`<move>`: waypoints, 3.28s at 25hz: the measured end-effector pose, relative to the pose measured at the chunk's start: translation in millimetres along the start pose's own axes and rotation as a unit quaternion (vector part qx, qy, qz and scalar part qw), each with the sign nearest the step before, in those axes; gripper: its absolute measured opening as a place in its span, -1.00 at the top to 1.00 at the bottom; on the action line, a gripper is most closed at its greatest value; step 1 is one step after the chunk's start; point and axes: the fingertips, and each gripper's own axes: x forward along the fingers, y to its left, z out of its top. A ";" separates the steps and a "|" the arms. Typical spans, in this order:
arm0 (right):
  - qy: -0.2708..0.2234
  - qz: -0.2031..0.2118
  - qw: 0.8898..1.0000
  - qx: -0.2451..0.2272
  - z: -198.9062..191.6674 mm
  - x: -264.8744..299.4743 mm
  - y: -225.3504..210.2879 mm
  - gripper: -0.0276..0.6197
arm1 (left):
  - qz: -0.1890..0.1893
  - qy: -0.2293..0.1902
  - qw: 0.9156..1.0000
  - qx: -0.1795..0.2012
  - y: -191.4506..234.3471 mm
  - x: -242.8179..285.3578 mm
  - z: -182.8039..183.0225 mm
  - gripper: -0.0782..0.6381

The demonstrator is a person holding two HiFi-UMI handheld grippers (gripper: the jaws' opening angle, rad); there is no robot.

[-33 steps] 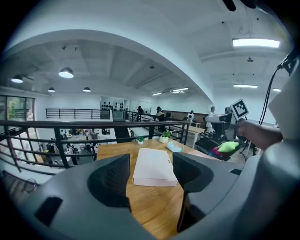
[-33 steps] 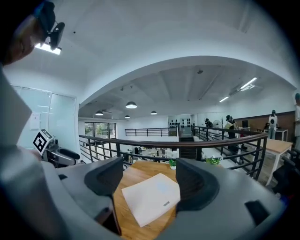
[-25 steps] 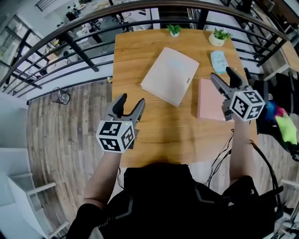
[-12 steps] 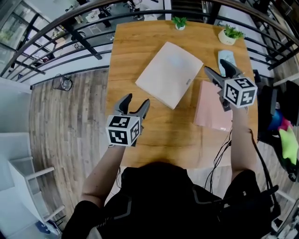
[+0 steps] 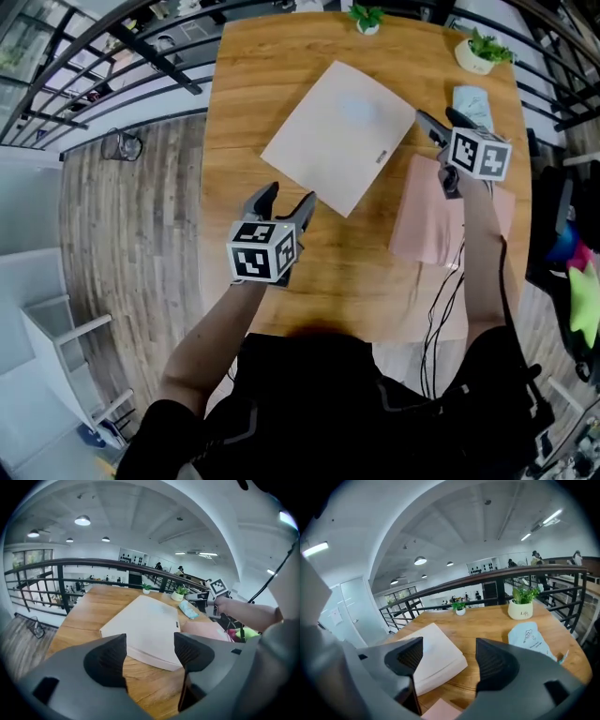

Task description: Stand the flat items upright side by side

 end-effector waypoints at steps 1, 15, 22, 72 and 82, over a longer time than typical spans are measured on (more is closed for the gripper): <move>0.007 0.002 1.000 0.009 -6.2 7.0 -6.4 -0.18 | -0.006 0.004 1.000 -0.019 -0.6 6.5 -3.1 -0.12; 0.117 0.092 0.983 0.108 -50.5 85.5 -42.5 -0.16 | -0.007 0.046 0.992 -0.118 11.7 57.3 -39.3 -0.24; 0.160 0.149 0.966 0.141 -68.1 102.8 -32.7 -0.03 | -0.028 0.093 0.989 -0.109 2.0 71.3 -60.3 -0.24; 0.024 0.072 0.984 -0.158 39.8 -87.1 168.3 0.26 | -0.080 0.187 0.978 -0.041 27.8 53.6 -99.2 -0.11; 0.001 0.066 0.976 -0.205 32.7 -127.3 233.2 0.28 | -0.076 0.202 0.974 0.074 30.0 44.5 -103.8 -0.03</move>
